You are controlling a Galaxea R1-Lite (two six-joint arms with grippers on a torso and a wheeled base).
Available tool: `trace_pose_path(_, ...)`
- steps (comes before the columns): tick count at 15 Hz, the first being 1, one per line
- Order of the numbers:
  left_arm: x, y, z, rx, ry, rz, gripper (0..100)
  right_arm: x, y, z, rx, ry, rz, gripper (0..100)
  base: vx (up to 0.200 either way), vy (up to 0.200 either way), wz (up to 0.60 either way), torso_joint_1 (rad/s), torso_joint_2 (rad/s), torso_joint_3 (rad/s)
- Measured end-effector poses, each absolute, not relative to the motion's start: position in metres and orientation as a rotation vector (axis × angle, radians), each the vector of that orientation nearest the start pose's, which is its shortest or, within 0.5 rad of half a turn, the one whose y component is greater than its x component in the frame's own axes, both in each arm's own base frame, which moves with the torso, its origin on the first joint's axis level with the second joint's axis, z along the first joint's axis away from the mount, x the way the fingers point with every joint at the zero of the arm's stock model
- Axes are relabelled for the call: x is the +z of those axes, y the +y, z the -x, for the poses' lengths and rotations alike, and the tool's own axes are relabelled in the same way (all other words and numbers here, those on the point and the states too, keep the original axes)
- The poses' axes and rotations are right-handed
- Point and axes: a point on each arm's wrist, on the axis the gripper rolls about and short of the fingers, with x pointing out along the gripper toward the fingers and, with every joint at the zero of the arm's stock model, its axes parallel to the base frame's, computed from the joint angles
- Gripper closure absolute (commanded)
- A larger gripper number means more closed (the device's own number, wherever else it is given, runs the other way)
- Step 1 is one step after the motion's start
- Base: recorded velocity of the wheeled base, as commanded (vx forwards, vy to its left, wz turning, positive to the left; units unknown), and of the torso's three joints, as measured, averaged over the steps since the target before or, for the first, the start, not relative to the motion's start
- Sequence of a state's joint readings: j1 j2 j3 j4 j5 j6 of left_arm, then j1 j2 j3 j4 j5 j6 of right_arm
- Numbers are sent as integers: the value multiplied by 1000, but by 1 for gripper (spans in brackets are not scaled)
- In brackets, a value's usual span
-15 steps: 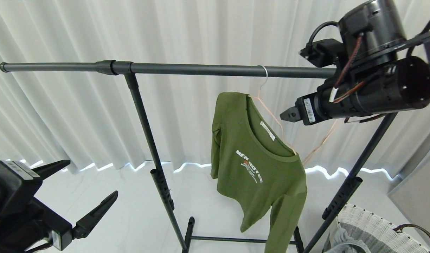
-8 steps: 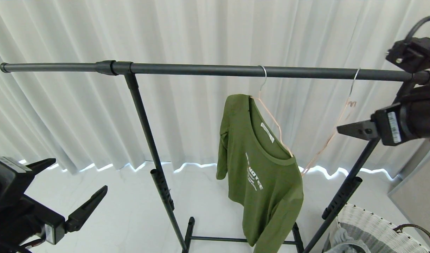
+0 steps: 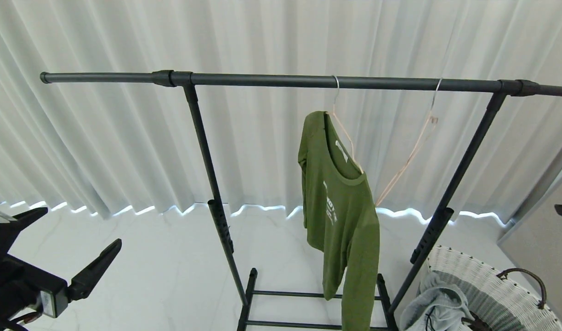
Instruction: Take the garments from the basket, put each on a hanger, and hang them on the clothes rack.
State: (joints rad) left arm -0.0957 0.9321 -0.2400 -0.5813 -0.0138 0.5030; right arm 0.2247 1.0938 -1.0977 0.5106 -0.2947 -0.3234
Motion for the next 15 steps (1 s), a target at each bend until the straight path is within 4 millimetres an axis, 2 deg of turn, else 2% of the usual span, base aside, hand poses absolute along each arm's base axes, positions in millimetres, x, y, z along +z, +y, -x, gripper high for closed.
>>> trace_pose_path(3,173,-9,-101,-131,81,-496,0,286,13,-121,-66,443,470,0,0,0,0,0,0,0)
trace_pose_path(8,164,-9,-96,-134,106,-472,0,263,6,-127,-151,328,564,0,0,0,0,0,0,0)
trace_pose_path(11,158,-8,-94,-136,129,-457,0,251,5,-127,-156,335,571,0,0,0,0,0,0,0)
trace_pose_path(15,157,-8,-94,-135,133,-457,0,249,5,-127,-154,342,572,0,0,0,0,-135,317,170)
